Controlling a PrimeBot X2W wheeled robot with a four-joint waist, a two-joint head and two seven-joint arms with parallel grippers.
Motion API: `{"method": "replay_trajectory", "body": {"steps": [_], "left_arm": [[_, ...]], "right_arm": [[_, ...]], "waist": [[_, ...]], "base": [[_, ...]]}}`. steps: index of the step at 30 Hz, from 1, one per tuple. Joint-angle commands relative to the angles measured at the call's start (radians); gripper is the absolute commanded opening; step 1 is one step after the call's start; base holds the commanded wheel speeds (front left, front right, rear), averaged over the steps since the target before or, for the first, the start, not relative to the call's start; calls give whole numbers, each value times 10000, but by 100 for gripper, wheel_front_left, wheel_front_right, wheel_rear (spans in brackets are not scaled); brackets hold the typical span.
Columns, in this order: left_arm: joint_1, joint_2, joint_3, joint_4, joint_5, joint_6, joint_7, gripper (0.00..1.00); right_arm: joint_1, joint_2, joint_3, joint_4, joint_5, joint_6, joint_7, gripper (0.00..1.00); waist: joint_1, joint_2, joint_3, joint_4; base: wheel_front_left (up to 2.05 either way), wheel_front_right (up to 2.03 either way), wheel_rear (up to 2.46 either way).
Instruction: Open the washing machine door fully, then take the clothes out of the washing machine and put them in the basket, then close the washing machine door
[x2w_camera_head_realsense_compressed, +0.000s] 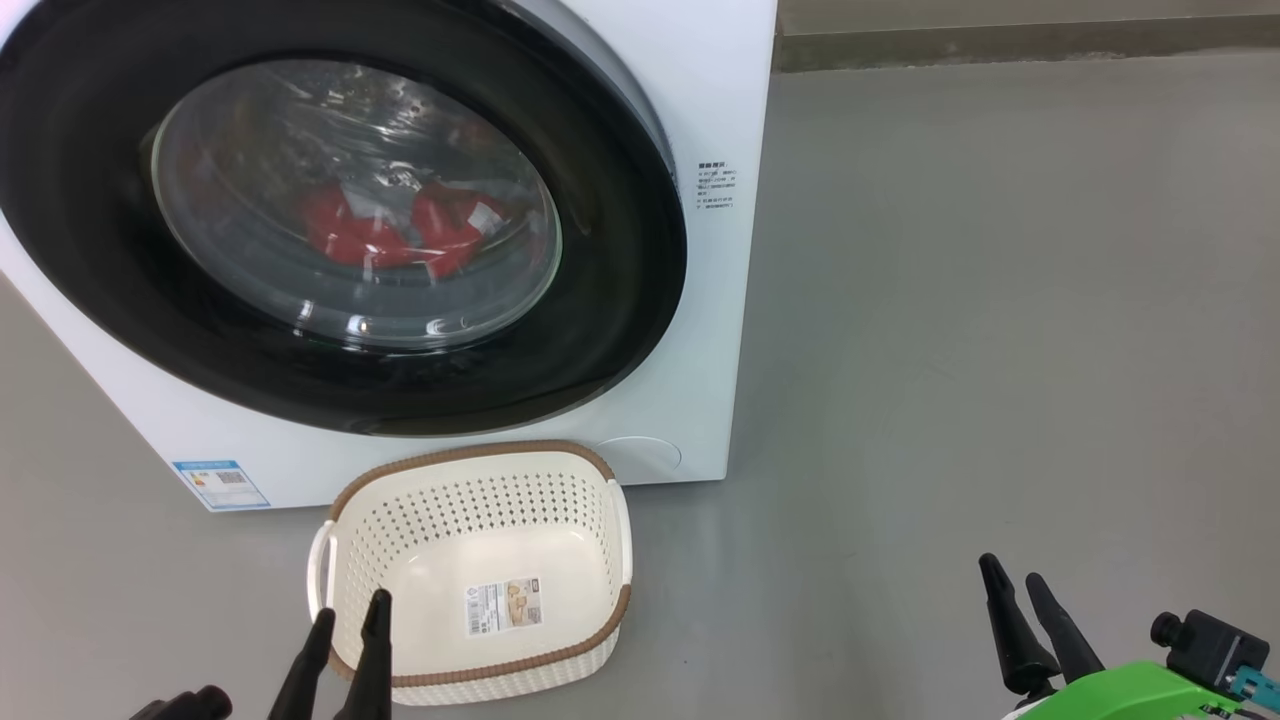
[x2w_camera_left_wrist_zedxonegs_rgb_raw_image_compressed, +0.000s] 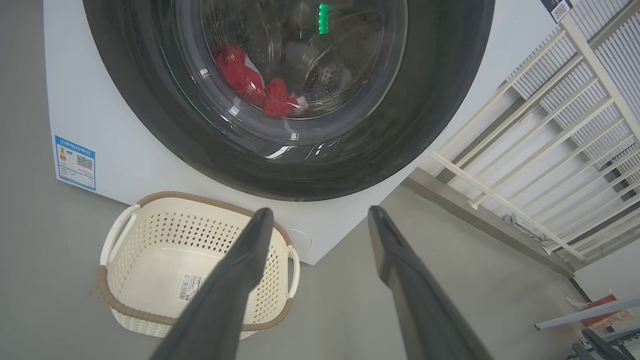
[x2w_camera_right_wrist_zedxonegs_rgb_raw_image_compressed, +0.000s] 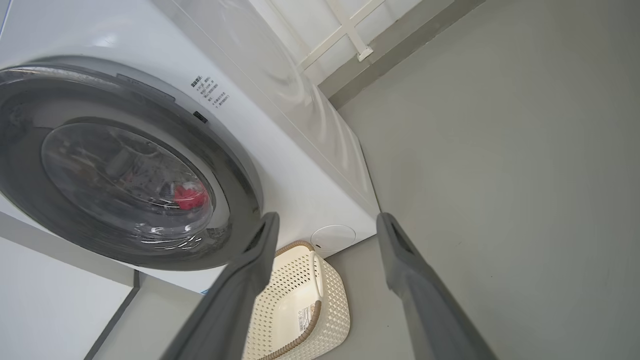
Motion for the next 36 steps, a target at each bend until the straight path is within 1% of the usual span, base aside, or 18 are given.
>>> {"method": "replay_trajectory", "body": {"steps": [1,24,36], "left_arm": [[5,147,162,-347,440,-52,-170,100],[286,195,-14,-687,2997,-65,-818,100],[422,225,-63,-754,3882,-72,-1171,100]], "right_arm": [[-132,-105,163,-209,-379,3,-204,100],[62,-197,428,-133,-2675,3,-850,100],[185,-178,461,-102,-3804,4,-1202,100]], "waist": [[-1,0,0,-4],[-1,0,1,18],[-1,0,3,6]], "base": [[0,0,0],[0,0,0],[0,0,0]]}}
